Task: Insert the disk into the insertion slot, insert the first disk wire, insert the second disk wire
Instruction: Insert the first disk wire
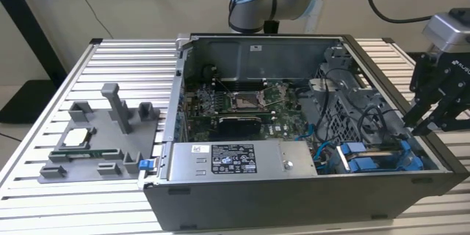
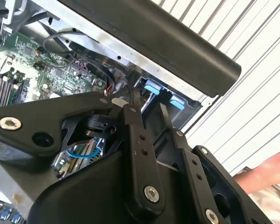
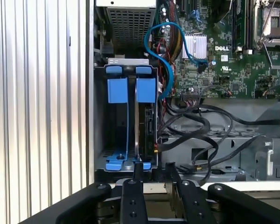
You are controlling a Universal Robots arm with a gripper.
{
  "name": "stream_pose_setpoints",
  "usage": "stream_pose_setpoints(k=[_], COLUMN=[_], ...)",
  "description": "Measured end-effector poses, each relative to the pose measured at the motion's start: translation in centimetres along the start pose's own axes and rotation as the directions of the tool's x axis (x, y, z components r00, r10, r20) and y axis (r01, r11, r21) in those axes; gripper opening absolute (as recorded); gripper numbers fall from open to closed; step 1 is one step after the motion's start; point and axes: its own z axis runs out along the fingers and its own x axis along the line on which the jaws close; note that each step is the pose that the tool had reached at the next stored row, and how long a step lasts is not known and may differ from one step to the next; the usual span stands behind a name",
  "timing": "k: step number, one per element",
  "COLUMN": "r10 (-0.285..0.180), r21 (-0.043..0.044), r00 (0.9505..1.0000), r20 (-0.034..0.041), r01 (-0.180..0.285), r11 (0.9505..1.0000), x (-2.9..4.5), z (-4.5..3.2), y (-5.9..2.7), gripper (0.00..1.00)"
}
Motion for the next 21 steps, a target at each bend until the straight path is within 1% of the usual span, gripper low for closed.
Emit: stream_pose_setpoints(k=[9,15,18,21], r10=[0.0,0.0,0.0,0.0], r21=[0.0,0.0,0.0,0.0], r00=[1.0,1.0,1.0,1.0], r20=[0.0001,0.0002,0.0002,0.0003], r01=[0.0,0.0,0.0,0.0], r11=[1.0,1.0,1.0,1.0], x=[-0.03,-0.08,-0.47,-0.67], z=[-0.05,-0.04,-0.02,-0.01], y=[-1.06,-1.08,-1.07,-1.07], gripper=[1.0,1.0,1.0,1.0])
